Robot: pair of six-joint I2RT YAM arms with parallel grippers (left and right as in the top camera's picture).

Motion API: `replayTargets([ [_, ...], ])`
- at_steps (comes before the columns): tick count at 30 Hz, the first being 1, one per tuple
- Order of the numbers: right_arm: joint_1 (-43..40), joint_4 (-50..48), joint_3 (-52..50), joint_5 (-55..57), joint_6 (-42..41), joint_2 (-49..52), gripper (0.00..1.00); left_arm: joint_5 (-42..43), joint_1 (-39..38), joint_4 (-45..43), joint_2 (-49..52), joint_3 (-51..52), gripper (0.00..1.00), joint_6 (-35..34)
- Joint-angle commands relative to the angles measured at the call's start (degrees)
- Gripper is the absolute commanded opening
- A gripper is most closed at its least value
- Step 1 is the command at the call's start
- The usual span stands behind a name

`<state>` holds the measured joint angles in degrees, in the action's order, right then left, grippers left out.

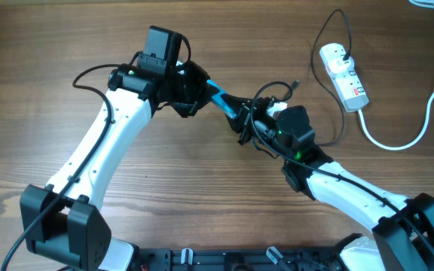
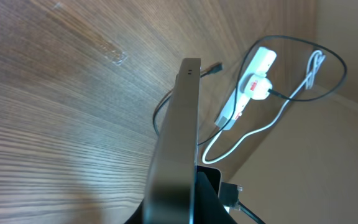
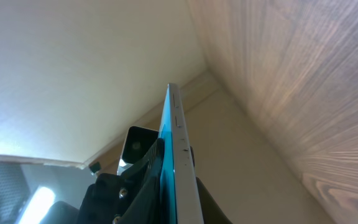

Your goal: Plug charger to phone and switch on socket

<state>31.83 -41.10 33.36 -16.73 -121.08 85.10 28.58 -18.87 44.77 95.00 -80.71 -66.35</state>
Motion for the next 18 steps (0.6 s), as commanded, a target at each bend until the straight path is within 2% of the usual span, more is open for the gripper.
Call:
replayTargets([
  [1, 0.2, 4.2, -1.4, -2.8, 2.8, 0.9, 0.14, -0.5, 1.6, -0.7, -0.5, -0.9, 0.04, 3.1],
  [3, 0.2, 4.4, -1.4, -2.6, 3.4, 0.9, 0.19, -0.5, 1.7, -0.7, -0.5, -0.9, 0.04, 3.3],
  [7, 0.2, 5.4, -1.4, -2.6, 4.6, 0.9, 0.37, -0.5, 2.8, -0.4, -0.5, -0.9, 0.04, 7.3],
  [10, 0.2, 7.2, -1.4, -2.6, 5.4, 0.9, 0.44, -0.5, 4.0, 0.0, -0.5, -0.9, 0.04, 9.2],
  [14, 0.2, 12.2, -1.4, -2.5, 6.4, 0.9, 0.59, 1.7, 6.2, 0.2, -0.3, -0.9, 0.04, 12.8],
  [16, 0.2, 14.3, -1.4, -1.2, 10.7, 0.9, 0.61, 5.2, 7.2, 0.2, 0.3, -0.9, 0.04, 15.5],
  [18, 0.2, 15.3, -1.4, 1.0, 19.5, 0.9, 0.64, 9.2, 8.1, 0.2, 1.1, -0.9, 0.04, 18.5],
])
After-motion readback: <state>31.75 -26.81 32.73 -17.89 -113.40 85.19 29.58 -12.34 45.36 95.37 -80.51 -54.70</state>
